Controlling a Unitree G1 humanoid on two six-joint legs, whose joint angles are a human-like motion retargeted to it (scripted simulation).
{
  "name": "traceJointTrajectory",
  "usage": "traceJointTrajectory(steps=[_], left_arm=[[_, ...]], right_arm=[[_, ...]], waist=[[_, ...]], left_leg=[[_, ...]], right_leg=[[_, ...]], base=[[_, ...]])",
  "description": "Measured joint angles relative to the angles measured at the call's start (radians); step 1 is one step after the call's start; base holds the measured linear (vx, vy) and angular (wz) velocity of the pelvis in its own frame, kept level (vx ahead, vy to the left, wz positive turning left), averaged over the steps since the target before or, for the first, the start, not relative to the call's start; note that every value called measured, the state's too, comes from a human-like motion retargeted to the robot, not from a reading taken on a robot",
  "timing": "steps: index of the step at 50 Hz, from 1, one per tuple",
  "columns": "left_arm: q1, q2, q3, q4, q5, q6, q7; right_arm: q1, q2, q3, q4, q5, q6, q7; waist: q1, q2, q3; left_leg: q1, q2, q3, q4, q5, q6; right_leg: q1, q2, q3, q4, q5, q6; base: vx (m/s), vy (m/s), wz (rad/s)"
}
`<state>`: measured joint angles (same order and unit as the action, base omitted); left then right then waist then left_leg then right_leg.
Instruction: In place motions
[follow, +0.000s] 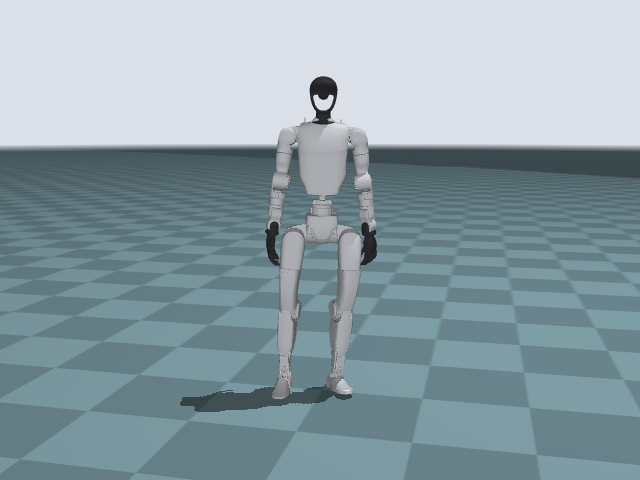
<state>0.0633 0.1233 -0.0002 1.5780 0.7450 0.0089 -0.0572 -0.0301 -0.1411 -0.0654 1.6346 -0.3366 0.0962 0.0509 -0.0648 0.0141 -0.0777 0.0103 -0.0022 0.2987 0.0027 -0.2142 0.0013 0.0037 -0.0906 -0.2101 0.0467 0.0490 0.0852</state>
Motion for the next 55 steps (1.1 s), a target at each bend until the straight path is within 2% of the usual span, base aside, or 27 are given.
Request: traceJointTrajectory(steps=[55], left_arm=[[0.002, -0.004, 0.005, 0.002, 0.001, 0.002, 0.0]], right_arm=[[0.001, 0.0, -0.001, 0.001, 0.0, 0.001, 0.006]], waist=[[-0.001, 0.001, -0.003]], left_leg=[[-0.003, 0.001, 0.002, 0.0, -0.004, 0.0]], right_leg=[[-0.003, 0.0, 0.005, -0.002, 0.0, 0.002]], base=[[0.0, 0.0, 0.0]])
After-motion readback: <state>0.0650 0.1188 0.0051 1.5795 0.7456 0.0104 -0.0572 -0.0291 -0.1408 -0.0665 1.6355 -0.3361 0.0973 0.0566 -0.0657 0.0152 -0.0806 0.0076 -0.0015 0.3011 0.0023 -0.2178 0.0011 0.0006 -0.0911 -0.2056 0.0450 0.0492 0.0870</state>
